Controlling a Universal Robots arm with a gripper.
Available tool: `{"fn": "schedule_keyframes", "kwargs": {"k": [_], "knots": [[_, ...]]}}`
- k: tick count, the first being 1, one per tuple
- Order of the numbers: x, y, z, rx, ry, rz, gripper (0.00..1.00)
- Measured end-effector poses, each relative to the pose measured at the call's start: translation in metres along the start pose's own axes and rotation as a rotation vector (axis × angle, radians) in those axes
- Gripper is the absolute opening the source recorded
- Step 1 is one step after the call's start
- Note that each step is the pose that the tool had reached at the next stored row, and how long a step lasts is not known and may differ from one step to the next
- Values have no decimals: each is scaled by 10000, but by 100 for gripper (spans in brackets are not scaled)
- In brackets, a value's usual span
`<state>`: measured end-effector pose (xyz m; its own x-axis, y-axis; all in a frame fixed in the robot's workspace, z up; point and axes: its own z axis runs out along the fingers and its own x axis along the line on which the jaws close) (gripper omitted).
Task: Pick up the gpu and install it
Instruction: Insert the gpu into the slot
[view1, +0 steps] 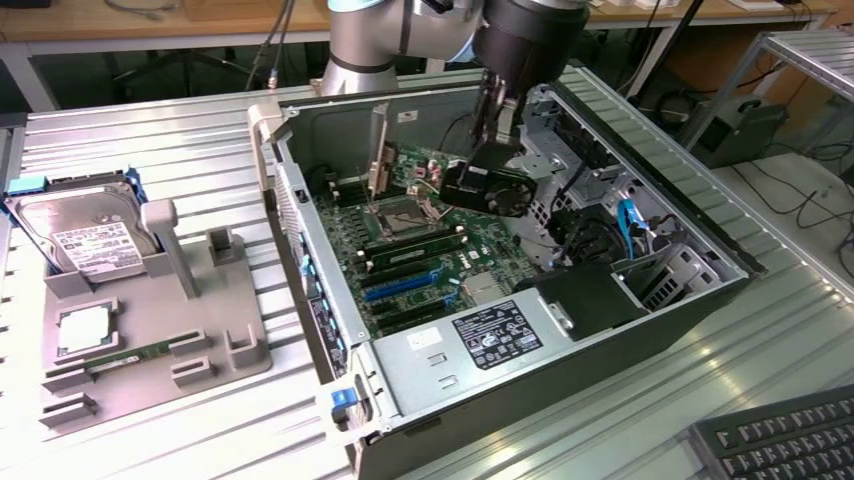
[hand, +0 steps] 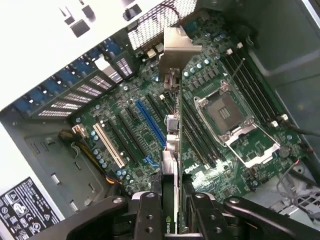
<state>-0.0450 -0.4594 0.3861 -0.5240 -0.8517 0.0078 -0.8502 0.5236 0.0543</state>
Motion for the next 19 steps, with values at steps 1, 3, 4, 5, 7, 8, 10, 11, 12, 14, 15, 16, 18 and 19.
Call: {"fn": "schedule_keyframes", "kwargs": {"k": [1,3,4,5,7,8,10,11,12,14,15,16,18,19], "knots": [[0,0,3,3,15,-272,26],[0,0,7,6,34,-642,26],[0,-1,9,7,44,-823,26],[0,-1,12,8,54,-1008,26],[0,-1,17,10,71,-1373,26],[-1,-1,22,10,81,-1567,26],[0,-1,33,5,84,-1927,26],[0,-2,39,0,80,-2107,26],[0,-2,49,-17,61,-2468,26],[0,-3,57,-48,12,-2852,26],[0,-3,61,-73,-36,-3032,26],[0,-3,63,-101,-92,-3192,26],[0,-3,68,-165,-222,-3534,26],[-1,-3,73,-176,-228,-3768,26]]}}
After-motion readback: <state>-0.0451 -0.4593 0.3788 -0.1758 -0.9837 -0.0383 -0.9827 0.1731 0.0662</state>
